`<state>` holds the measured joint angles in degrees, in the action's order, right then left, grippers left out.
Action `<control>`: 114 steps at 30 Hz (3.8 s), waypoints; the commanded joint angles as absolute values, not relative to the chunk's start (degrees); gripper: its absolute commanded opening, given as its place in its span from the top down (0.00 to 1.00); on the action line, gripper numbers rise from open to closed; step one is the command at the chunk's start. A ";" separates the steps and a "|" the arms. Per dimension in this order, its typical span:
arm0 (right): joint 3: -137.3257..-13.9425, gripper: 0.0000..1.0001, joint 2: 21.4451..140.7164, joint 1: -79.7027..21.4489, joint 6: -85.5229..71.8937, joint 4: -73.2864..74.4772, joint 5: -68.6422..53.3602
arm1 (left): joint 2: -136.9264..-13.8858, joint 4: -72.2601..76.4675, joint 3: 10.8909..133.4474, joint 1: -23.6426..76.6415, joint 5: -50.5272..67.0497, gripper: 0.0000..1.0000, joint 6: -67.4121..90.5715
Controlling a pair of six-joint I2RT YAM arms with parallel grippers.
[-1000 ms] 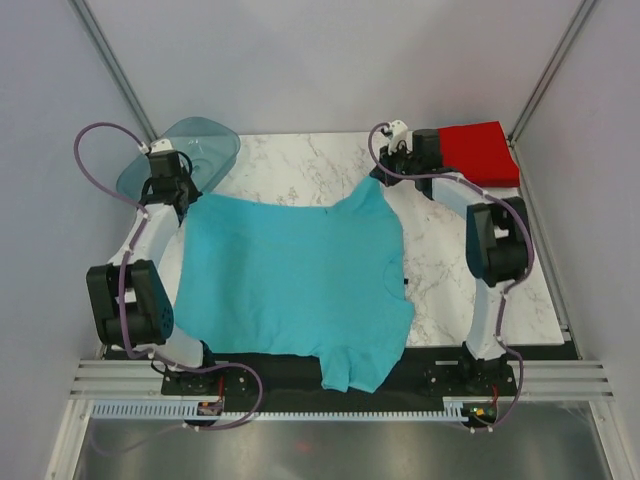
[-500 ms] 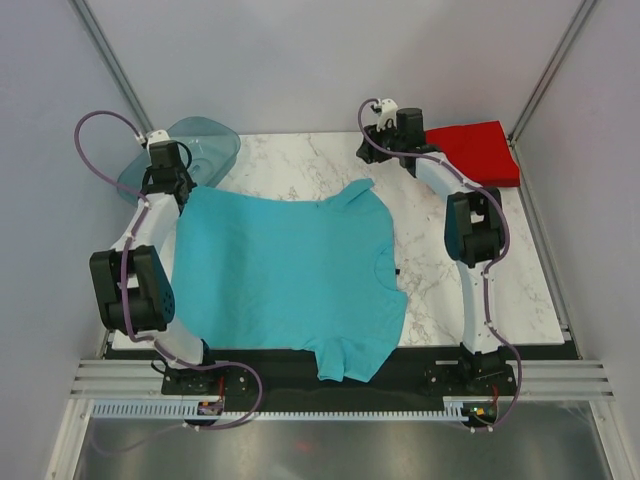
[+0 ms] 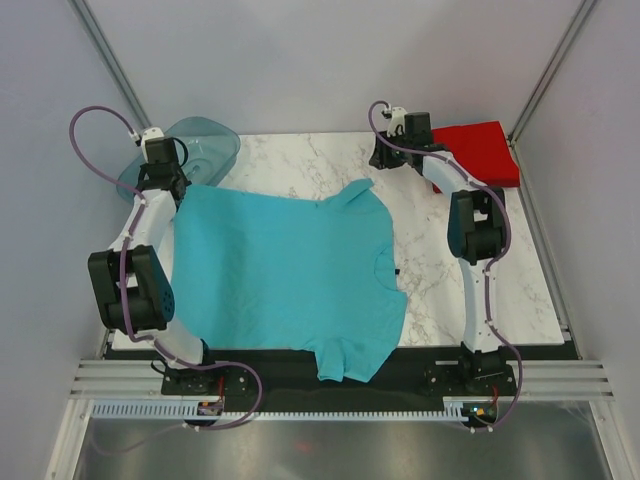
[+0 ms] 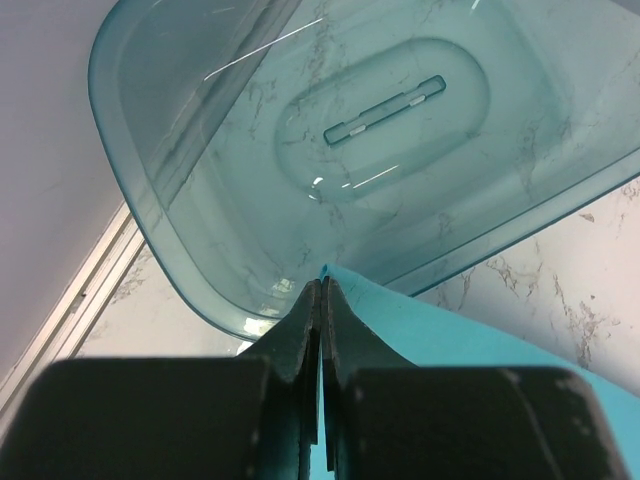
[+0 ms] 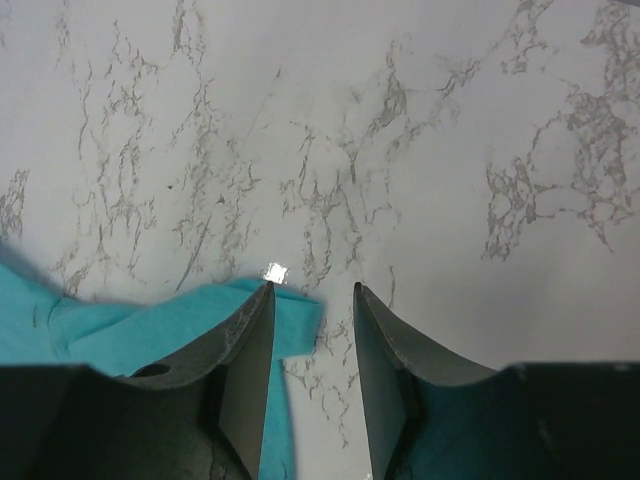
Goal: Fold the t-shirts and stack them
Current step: Flatten the tshirt out
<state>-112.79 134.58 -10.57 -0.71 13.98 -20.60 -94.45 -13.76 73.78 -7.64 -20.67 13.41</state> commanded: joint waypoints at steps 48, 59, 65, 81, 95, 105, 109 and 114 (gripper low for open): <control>-120.67 0.59 145.28 -7.38 -4.83 20.57 -37.79 | -94.83 -13.27 74.18 -7.91 -18.81 0.98 13.97; -122.34 0.67 147.22 -7.91 -4.92 20.92 -38.14 | -95.27 -13.36 74.35 -7.91 -18.90 0.98 13.98; -126.30 1.00 146.61 -7.91 -4.13 19.43 -38.58 | -94.57 -13.80 75.58 -7.91 -17.41 0.98 14.41; -89.70 1.00 93.47 -7.91 -0.89 -26.33 -30.58 | -69.09 -14.50 83.95 -7.91 -11.96 0.98 21.26; -66.63 1.00 84.55 -7.65 -6.14 19.77 -15.99 | -58.27 -19.95 51.18 -7.91 -4.15 0.98 36.73; -55.64 1.00 87.36 -8.79 -13.44 21.36 -7.21 | -66.36 -19.34 47.02 -7.82 3.87 0.98 41.40; -51.51 1.00 86.84 -8.88 -16.95 18.20 -9.40 | -65.92 -19.34 46.23 -7.91 2.73 0.98 39.73; -45.36 1.00 86.84 -10.02 -20.12 14.07 -10.46 | -65.57 -19.34 45.79 -7.82 2.46 0.98 39.37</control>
<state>-47.59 87.18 -9.10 -16.62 17.54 -10.50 -66.70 -20.86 46.33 -7.66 2.09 38.65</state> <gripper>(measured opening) 0.007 0.026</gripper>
